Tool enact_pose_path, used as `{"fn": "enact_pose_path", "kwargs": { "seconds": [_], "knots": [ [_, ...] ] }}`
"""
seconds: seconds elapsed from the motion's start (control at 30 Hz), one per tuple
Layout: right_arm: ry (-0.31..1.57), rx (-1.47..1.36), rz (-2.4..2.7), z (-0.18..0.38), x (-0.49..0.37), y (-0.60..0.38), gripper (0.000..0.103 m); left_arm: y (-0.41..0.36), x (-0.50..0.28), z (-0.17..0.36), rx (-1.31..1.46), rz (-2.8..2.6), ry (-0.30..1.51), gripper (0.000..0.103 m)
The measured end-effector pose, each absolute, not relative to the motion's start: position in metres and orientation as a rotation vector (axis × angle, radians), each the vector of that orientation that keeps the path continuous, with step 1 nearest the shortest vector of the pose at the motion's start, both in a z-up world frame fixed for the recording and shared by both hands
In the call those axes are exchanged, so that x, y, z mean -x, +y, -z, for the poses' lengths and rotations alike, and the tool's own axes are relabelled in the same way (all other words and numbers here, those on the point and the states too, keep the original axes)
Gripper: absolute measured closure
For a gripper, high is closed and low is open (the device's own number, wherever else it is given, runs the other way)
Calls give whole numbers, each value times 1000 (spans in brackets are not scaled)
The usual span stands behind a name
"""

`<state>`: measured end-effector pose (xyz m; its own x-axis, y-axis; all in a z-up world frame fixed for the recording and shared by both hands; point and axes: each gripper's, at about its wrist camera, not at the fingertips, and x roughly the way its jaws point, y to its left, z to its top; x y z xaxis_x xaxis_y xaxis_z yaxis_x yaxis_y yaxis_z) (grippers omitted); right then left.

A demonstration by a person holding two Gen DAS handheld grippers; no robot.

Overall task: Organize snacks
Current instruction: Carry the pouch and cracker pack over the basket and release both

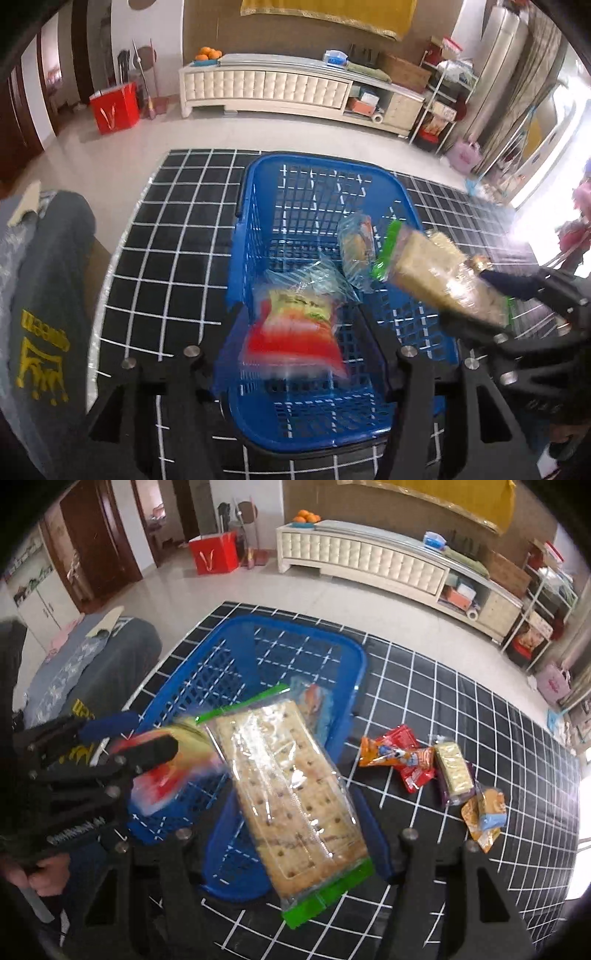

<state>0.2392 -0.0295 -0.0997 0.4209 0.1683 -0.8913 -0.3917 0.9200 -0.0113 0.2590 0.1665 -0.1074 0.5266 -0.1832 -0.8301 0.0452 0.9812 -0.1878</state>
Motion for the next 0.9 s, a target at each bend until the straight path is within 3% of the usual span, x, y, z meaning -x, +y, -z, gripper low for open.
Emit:
{"fn": "enact_pose_path", "kwargs": {
  "seconds": [0.2,0.3,0.4,0.9],
  "knots": [
    [1131,257,-394,113,-243,-10,33,173,-245,108,83,118,1009,47],
    [1106,313,-356,116,-241,-3,18,175,-238,112,74,116,1020,47],
    [1094,315,-360,112,-238,-5,14,176,-233,110,65,116,1014,47],
    [1009,251,-397,71,-204,-43,12,138,-207,86,6,145,980,47]
  ]
}}
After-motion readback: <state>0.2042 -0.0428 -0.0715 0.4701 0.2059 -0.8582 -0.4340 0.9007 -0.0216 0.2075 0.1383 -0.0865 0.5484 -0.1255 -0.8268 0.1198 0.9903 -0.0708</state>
